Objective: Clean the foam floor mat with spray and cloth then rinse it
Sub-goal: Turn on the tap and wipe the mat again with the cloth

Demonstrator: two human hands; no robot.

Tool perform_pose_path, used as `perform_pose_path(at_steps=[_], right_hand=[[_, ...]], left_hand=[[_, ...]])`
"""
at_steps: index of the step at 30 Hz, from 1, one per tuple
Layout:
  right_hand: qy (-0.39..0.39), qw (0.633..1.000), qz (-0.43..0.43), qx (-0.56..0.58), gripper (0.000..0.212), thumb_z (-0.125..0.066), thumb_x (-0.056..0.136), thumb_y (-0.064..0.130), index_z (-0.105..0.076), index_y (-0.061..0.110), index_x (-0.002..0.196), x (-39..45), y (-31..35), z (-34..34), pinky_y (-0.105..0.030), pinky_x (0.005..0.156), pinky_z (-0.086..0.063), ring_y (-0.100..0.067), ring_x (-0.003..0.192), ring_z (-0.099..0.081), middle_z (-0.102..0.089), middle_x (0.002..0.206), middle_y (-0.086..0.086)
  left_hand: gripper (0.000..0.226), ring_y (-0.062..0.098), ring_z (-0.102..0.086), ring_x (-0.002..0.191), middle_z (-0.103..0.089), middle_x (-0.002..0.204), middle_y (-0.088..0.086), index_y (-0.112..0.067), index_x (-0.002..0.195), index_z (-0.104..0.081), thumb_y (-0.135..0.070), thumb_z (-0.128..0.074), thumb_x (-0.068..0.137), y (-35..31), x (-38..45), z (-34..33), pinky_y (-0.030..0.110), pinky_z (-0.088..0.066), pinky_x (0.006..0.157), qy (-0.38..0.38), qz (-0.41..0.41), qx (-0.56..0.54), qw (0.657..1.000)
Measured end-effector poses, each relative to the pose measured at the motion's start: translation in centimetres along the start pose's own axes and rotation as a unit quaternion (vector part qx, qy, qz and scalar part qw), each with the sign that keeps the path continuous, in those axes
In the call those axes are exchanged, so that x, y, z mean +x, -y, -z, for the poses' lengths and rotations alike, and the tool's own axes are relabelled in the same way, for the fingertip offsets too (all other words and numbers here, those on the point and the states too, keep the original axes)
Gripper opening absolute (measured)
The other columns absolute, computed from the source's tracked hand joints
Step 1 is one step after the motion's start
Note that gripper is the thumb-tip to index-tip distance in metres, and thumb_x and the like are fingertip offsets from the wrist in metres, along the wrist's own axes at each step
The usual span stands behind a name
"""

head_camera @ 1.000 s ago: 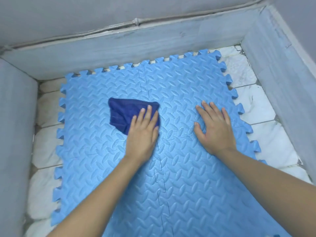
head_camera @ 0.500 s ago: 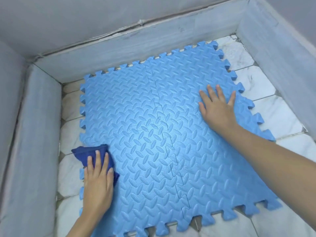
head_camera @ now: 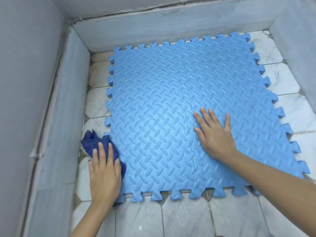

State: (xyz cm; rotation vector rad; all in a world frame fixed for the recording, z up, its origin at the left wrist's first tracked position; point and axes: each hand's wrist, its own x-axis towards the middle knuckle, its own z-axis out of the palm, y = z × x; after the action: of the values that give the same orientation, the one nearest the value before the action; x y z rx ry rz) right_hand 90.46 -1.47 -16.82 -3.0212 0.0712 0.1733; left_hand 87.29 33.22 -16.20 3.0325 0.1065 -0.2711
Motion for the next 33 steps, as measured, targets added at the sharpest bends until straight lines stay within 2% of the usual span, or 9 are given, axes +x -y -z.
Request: perform_pose_path(at_steps=[3,8,10,14,18,23,27,31,33], right_hand=[[0.002,1.0,-0.01,-0.016,0.057,-0.015,0.1,0.046,-0.026,0.024,0.151,-0.2,0.4,0.1,-0.064,0.115,-0.003,-0.024,0.148,-0.018,-0.024,0.16,0.001],[0.021,0.999,0.003,0.034,0.059,-0.013,0.098,0.046,-0.025,0.023,0.152,0.0,0.1,0.6,-0.059,0.115,-0.003,-0.023,0.15,-0.012,-0.018,0.162,0.001],[0.016,0.998,0.023,0.062,0.06,-0.016,0.098,0.044,-0.031,0.019,0.15,-0.4,-1.9,1.1,-0.059,0.116,-0.01,-0.025,0.149,-0.017,-0.023,0.16,-0.003],[-0.022,0.988,-0.143,0.048,0.054,-0.021,0.1,0.04,-0.034,0.019,0.148,-3.8,-11.0,1.9,-0.058,0.115,-0.016,-0.028,0.147,-0.02,-0.029,0.158,-0.003],[-0.067,0.961,-0.265,0.043,0.059,-0.019,0.097,0.041,-0.037,0.015,0.147,-8.0,-16.8,2.3,-0.056,0.115,-0.016,-0.032,0.145,-0.023,-0.03,0.157,-0.01],[-0.092,0.919,-0.35,0.155,0.058,-0.018,0.099,0.036,-0.033,0.013,0.149,-8.5,-17.0,1.1,-0.041,0.121,-0.014,-0.022,0.148,-0.018,-0.029,0.158,-0.007],[-0.106,0.922,-0.341,0.148,0.059,-0.019,0.097,0.035,-0.034,0.012,0.149,-8.4,-17.0,0.5,-0.035,0.12,-0.01,-0.02,0.148,-0.02,-0.031,0.157,-0.006],[-0.109,0.923,-0.338,0.15,0.057,-0.02,0.098,0.035,-0.034,0.013,0.149,-8.6,-17.3,0.2,-0.033,0.12,-0.008,-0.016,0.148,-0.019,-0.031,0.157,-0.004],[-0.11,0.923,-0.338,0.145,0.056,-0.02,0.098,0.034,-0.035,0.013,0.148,-8.6,-17.3,0.2,-0.033,0.12,-0.009,-0.016,0.147,-0.02,-0.033,0.156,-0.004]], left_hand=[[0.06,0.038,-0.014,0.144,-0.021,0.157,0.012,-0.014,0.149,-0.027,-0.036,-0.018,0.094,-1.6,-1.2,0.0,0.052,-0.016,0.114,-0.003,-0.02,0.018,1.0],[0.053,0.025,-0.028,0.142,-0.035,0.153,0.002,-0.023,0.141,-0.045,-0.037,-0.038,0.09,-10.9,-3.3,-0.7,0.044,-0.021,0.111,0.035,-0.431,0.07,0.899],[0.053,0.021,-0.028,0.143,-0.032,0.155,-0.002,-0.029,0.144,-0.039,-0.041,-0.039,0.092,-11.1,-1.7,-1.2,0.042,-0.021,0.112,0.021,-0.502,0.082,0.86],[0.057,0.034,-0.007,0.147,-0.017,0.16,0.007,-0.028,0.151,-0.02,-0.046,-0.024,0.097,-8.1,4.5,-1.0,0.05,-0.012,0.115,-0.044,-0.326,0.05,0.943],[0.058,0.052,0.003,0.141,-0.003,0.159,0.02,-0.013,0.15,-0.027,-0.04,-0.023,0.098,-10.2,9.9,-0.8,0.051,0.004,0.116,-0.047,-0.129,-0.033,0.99],[0.058,0.043,-0.003,0.145,-0.026,0.154,0.022,-0.001,0.143,-0.038,-0.031,-0.017,0.098,-19.9,12.4,-0.8,0.052,-0.009,0.118,-0.046,-0.23,-0.063,0.97],[0.055,0.041,-0.021,0.143,-0.038,0.15,0.016,-0.005,0.137,-0.049,-0.031,-0.021,0.097,-30.7,12.2,-1.5,0.05,-0.022,0.114,-0.054,-0.412,-0.029,0.909],[0.052,0.033,-0.031,0.141,-0.042,0.149,0.008,-0.016,0.138,-0.051,-0.036,-0.028,0.096,-37.4,6.8,-2.8,0.044,-0.028,0.115,-0.021,-0.679,0.051,0.732],[0.052,0.028,-0.024,0.145,-0.034,0.154,0.003,-0.022,0.144,-0.04,-0.039,-0.026,0.097,-38.2,7.4,-3.1,0.043,-0.018,0.117,0.0,-0.702,0.051,0.71]])
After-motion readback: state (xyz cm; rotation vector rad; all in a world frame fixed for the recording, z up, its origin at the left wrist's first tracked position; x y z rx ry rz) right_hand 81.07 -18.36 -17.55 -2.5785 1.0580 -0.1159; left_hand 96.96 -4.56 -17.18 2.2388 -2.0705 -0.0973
